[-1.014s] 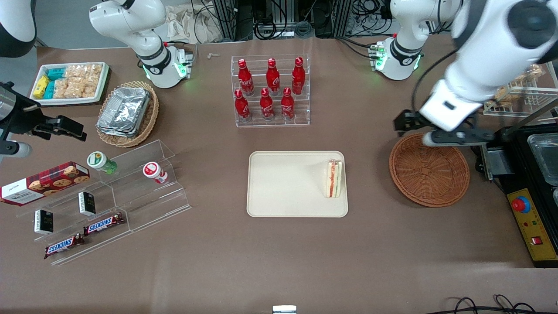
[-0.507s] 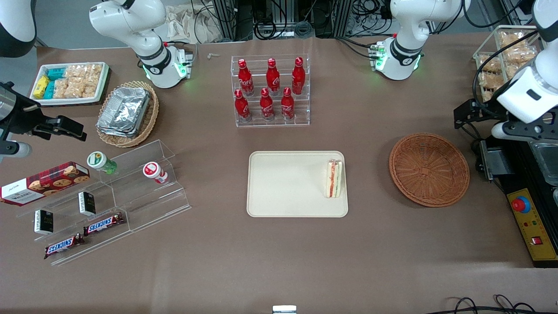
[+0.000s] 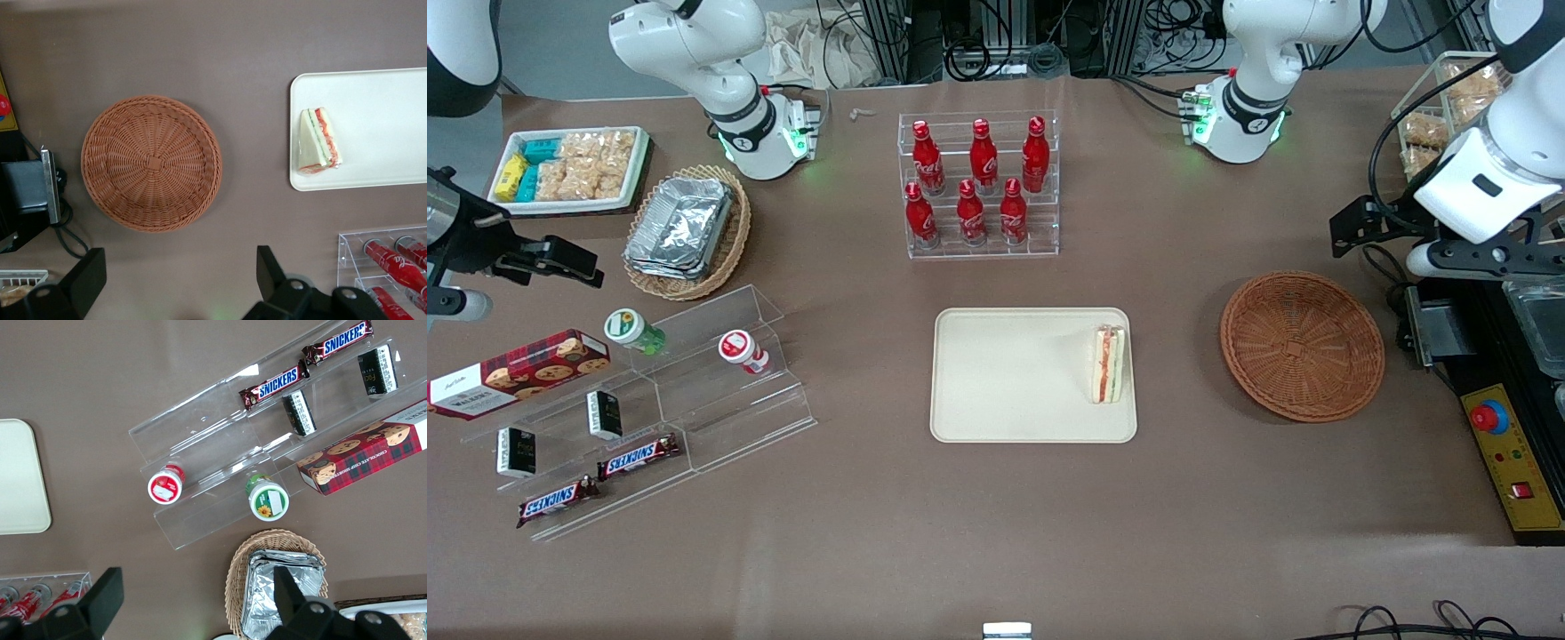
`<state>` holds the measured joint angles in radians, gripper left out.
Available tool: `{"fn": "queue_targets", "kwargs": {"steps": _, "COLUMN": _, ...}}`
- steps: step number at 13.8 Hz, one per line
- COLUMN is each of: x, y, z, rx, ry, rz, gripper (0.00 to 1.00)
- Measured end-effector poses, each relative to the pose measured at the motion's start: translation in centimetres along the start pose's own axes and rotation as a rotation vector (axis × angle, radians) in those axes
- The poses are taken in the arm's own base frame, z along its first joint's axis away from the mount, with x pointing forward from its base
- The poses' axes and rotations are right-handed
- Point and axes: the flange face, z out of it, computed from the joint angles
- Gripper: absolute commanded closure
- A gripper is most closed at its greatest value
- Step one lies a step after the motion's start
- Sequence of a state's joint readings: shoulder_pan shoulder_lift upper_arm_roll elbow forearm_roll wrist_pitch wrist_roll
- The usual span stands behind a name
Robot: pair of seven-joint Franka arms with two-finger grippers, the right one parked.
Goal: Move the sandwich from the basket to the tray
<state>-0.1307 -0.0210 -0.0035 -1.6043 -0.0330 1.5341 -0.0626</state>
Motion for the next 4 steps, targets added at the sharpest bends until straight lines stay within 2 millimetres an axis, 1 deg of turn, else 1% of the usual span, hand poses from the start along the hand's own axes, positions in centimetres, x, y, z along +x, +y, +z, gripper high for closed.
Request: {"fn": "queue_targets", "kwargs": {"steps": 4, "x": -0.26, "y": 1.15, "z": -0.03, "rx": 0.02, "ry": -0.009, "rz": -0.019, "gripper": 0.0}}
